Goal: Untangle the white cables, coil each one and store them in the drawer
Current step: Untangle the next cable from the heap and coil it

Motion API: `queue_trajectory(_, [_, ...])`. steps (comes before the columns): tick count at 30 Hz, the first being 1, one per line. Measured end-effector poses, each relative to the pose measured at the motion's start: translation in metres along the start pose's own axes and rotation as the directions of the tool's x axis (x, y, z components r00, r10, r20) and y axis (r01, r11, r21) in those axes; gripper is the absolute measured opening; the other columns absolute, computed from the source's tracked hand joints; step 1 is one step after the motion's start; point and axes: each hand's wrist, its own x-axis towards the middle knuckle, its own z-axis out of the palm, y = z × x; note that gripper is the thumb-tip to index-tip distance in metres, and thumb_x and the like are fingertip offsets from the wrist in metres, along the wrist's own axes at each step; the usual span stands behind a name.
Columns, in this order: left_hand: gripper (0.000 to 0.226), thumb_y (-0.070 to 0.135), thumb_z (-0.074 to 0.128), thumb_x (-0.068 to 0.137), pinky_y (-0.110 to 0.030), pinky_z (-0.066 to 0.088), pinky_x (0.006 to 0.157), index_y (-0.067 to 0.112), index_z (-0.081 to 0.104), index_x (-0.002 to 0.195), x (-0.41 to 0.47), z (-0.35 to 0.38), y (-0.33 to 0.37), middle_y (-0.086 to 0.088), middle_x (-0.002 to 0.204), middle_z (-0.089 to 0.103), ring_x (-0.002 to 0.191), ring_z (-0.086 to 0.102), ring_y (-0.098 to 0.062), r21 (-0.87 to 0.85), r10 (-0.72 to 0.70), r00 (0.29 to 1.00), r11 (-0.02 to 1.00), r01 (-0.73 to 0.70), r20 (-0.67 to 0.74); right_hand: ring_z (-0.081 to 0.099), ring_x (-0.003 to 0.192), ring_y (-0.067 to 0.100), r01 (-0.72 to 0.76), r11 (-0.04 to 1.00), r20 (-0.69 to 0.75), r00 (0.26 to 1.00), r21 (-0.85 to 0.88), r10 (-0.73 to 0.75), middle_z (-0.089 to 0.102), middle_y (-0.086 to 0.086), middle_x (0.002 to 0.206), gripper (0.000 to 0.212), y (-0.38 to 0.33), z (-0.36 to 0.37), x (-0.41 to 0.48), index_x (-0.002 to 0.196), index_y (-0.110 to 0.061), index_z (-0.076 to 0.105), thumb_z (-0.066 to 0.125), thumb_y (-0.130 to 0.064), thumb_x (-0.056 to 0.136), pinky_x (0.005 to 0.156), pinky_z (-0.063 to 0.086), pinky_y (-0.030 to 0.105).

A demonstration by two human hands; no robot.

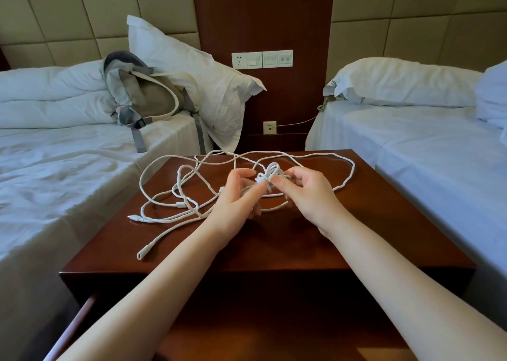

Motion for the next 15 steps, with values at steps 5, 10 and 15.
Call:
queue_trajectory(5, [0.034, 0.025, 0.059, 0.090, -0.020, 0.045, 0.060, 0.024, 0.048, 0.122, -0.002, 0.002, -0.001, 0.004, 0.082, 0.054, 0.065, 0.053, -0.005, 0.259, 0.180, 0.984, 0.950, -0.172, -0.006, 0.055, 0.055, -0.001, -0.074, 0.985, 0.044, 0.997, 0.155, 0.068, 0.057, -0.012, 0.056, 0.033, 0.001, -0.002, -0.002, 0.096, -0.010, 0.068, 0.061, -0.041, 0.087, 0.059, 0.047, 0.018])
queue_trajectory(10, [0.011, 0.029, 0.054, 0.093, -0.023, 0.043, 0.060, 0.023, 0.061, 0.100, 0.000, 0.000, 0.002, 0.008, 0.069, 0.057, 0.061, 0.051, -0.006, 0.409, 0.184, 0.981, 0.901, -0.143, -0.062, 0.060, 0.061, 0.007, -0.098, 0.961, 0.009, 0.995, 0.257, 0.099, 0.063, -0.002, 0.064, 0.024, 0.000, -0.005, -0.001, 0.109, -0.020, 0.052, 0.063, -0.027, 0.090, 0.063, 0.050, 0.023])
queue_trajectory(15, [0.015, 0.033, 0.056, 0.091, -0.015, 0.044, 0.053, 0.024, 0.066, 0.083, 0.000, 0.000, 0.005, 0.004, 0.066, 0.063, 0.056, 0.055, -0.003, 0.298, 0.099, 0.991, 0.952, -0.068, -0.091, 0.060, 0.059, 0.009, -0.062, 0.972, 0.074, 0.996, 0.229, 0.046, 0.065, -0.001, 0.060, 0.007, -0.006, -0.014, -0.002, 0.088, -0.011, 0.062, 0.058, -0.014, 0.092, 0.064, 0.053, 0.026])
